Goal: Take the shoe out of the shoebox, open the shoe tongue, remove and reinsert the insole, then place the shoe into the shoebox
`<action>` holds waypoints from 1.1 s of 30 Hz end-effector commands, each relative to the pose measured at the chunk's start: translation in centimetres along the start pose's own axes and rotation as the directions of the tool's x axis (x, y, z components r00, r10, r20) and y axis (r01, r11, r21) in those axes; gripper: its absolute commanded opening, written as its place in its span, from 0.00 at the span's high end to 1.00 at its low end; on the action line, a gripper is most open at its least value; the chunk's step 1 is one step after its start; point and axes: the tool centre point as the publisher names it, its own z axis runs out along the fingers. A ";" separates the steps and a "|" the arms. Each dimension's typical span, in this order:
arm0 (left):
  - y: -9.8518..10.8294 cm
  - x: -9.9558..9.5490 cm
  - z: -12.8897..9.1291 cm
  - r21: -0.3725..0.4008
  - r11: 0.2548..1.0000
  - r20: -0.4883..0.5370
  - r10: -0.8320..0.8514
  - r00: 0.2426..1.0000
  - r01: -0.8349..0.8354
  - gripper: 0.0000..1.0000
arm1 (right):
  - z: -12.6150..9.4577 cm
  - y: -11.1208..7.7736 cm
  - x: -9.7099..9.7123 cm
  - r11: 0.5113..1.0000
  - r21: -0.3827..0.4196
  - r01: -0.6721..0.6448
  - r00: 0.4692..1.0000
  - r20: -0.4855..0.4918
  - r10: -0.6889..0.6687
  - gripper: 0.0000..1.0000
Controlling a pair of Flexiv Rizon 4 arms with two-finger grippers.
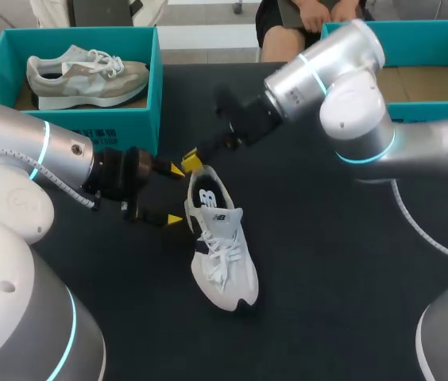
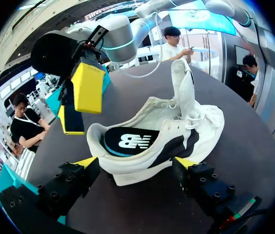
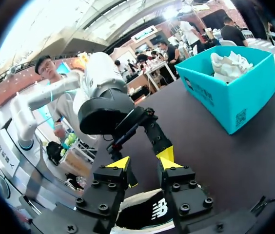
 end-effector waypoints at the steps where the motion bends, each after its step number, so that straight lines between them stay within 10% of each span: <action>1: -0.1 0.1 0.0 -0.003 1.000 0.000 0.000 1.000 0.000 0.00 | -2.5 0.2 1.3 1.000 -0.020 0.010 0.999 0.032 -0.009 0.63; 12: -0.1 0.1 0.0 -0.003 1.000 0.000 0.000 1.000 0.000 0.00 | -5.8 -0.7 5.2 0.982 -0.003 -0.190 0.948 0.260 0.184 1.00; 16: -0.1 0.1 0.0 -0.003 1.000 0.000 0.000 1.000 0.000 0.00 | -5.5 -0.3 5.3 0.943 0.050 -0.328 0.856 0.437 0.275 1.00; 33: -0.1 0.1 0.0 -0.003 1.000 0.000 0.000 1.000 0.000 0.00 | -5.5 -0.3 5.3 0.943 0.050 -0.328 0.856 0.437 0.275 1.00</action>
